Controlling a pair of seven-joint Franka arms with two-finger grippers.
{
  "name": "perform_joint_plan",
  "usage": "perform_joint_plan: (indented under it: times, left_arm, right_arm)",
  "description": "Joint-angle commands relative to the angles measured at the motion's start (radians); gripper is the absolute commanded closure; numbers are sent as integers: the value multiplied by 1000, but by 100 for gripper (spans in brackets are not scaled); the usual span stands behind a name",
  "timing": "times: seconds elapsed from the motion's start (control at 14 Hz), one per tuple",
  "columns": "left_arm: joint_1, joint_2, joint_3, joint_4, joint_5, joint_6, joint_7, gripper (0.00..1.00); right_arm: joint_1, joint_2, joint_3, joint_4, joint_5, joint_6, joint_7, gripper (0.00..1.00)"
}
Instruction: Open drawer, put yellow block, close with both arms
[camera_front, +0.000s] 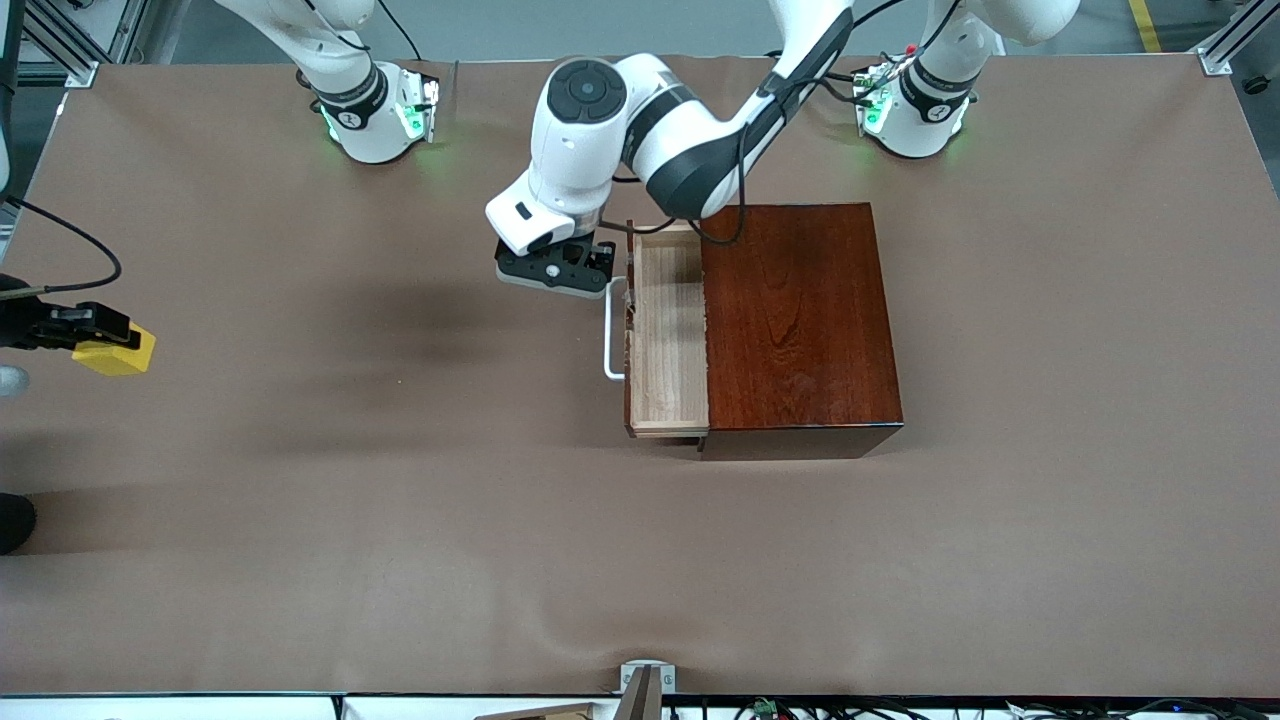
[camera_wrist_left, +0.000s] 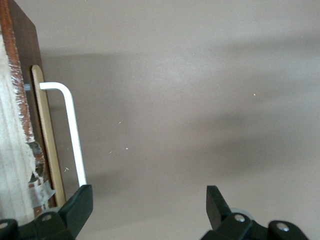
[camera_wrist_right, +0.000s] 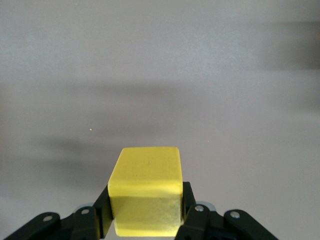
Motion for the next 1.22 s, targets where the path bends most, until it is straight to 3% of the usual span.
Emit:
perform_joint_plan:
  times: [0.0,0.5,0.93,1.15]
  left_arm:
    - [14,-21,-3,-26,-19,-9,34,0]
    - [138,-106,7,-33,-4,-110,-26,0]
    - [425,-183,10,-33,132,-326,-48,0]
    - [542,-209,12,-33,151,-346,44,0]
  right_arm:
    - [5,-45,-6,-50,10,19,28,100]
    - [53,-49,-6,-82,10,39,111,100]
    - [141,-100,-4,-197,41,111,235,100]
    - [275,-94,-4,-196,65,120,396,100]
